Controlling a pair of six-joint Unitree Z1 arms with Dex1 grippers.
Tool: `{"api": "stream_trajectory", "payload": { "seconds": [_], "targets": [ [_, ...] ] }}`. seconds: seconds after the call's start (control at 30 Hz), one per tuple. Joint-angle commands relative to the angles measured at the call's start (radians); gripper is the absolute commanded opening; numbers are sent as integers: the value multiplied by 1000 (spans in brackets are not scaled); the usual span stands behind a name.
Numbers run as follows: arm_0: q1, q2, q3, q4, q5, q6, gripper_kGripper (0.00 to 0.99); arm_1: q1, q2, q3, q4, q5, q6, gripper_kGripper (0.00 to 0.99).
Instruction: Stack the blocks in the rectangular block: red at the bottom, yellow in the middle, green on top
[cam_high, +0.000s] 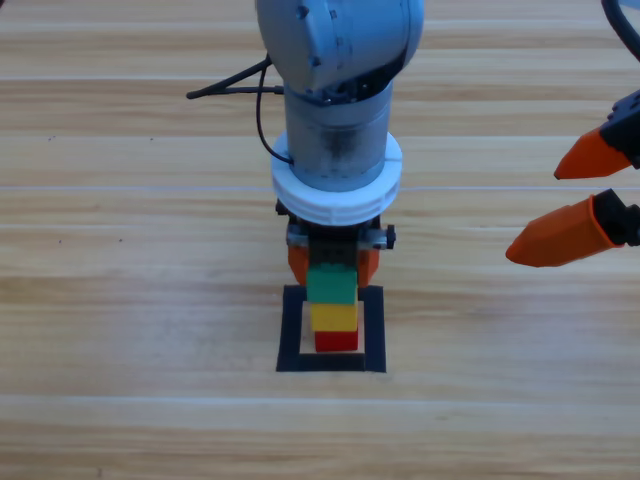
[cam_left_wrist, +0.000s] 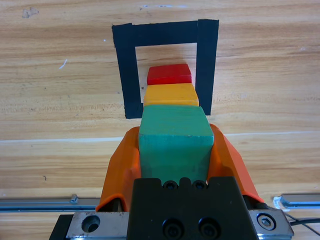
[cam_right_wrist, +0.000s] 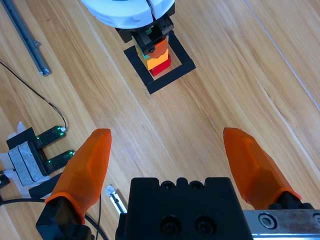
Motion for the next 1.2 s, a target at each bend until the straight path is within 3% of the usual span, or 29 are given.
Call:
{"api": "stream_trajectory", "payload": {
  "seconds": [0.03, 0.7, 0.73, 0.77, 0.8, 0.83, 1.2],
  "targets": [
    [-22, 59, -10, 2, -4, -13, 0, -33, 49, 29, -18, -3, -5, 986],
    [-22, 72, -13, 3, 16, -8, 26, -33, 55, 27, -18, -10, -5, 986],
    [-22, 69, -14, 3, 19, -7, 206, -33, 55, 27, -20, -10, -5, 986],
    [-22, 65, -14, 3, 19, -7, 500, -33, 55, 27, -20, -10, -5, 986],
    [-22, 56, -11, 3, 19, -10, 884, -33, 59, 27, -21, -10, -5, 986],
    [-24, 49, -10, 5, 22, -10, 973, -33, 59, 26, -21, -10, -5, 986],
    [-42, -58, 9, 7, 59, -40, 990, -33, 68, 24, -21, -12, -5, 986]
  ]
}}
